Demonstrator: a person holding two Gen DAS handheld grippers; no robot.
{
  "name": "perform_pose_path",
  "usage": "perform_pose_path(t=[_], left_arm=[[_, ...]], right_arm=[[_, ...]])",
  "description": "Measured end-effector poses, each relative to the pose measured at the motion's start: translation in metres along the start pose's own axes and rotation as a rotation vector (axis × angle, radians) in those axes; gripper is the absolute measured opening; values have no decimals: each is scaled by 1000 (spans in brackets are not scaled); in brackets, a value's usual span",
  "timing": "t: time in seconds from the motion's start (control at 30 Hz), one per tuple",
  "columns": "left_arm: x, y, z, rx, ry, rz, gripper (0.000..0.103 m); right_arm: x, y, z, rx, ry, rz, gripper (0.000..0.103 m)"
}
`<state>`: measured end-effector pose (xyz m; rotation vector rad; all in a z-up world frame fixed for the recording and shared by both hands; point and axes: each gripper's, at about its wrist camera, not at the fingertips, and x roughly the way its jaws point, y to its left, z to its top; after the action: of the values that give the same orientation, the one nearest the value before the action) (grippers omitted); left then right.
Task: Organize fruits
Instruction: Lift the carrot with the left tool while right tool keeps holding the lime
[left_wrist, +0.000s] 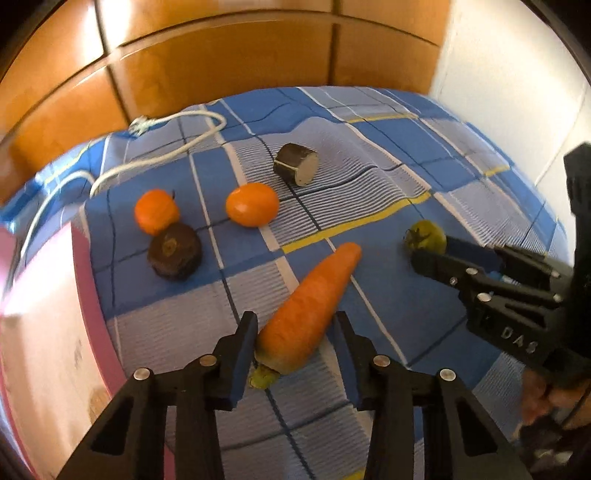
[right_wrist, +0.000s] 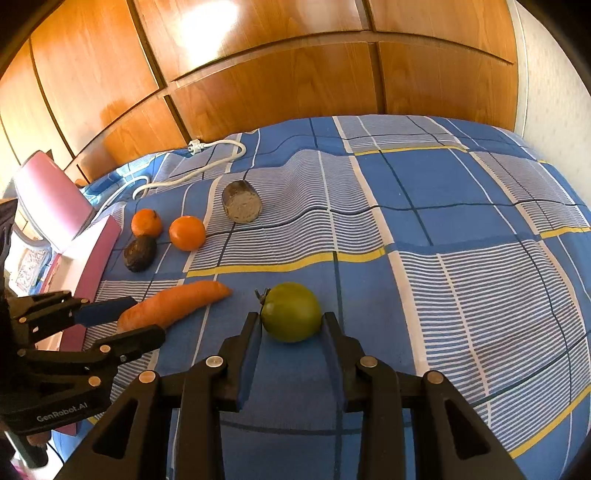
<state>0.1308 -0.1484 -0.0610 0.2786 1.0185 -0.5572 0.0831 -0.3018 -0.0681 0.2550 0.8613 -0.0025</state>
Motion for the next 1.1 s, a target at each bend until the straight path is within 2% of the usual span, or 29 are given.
perform_pose_path(t=[0.07, 0.17, 0.53, 0.8, 1.0, 1.1], left_arm=[[-5, -2, -5, -39, -8, 1, 36], [-13, -2, -16, -112, -16, -24, 35], [-31, -5, -50, -265, -51, -46, 35], [-36, -12, -59, -263, -72, -21, 35], [-29, -15, -57, -238, -56, -17, 35], [-28, -22, -58, -206, -70, 19, 35]], right_arm=[[-1, 1, -1, -3, 4, -1, 33], [-2, 2, -2, -8, 9, 2, 33], [-9, 16, -14, -48, 33, 15, 33], [-16, 18, -21, -56, 47, 12, 33], [-18, 20, -24, -63, 53, 12, 33], [-19, 20, -25, -65, 55, 9, 33]])
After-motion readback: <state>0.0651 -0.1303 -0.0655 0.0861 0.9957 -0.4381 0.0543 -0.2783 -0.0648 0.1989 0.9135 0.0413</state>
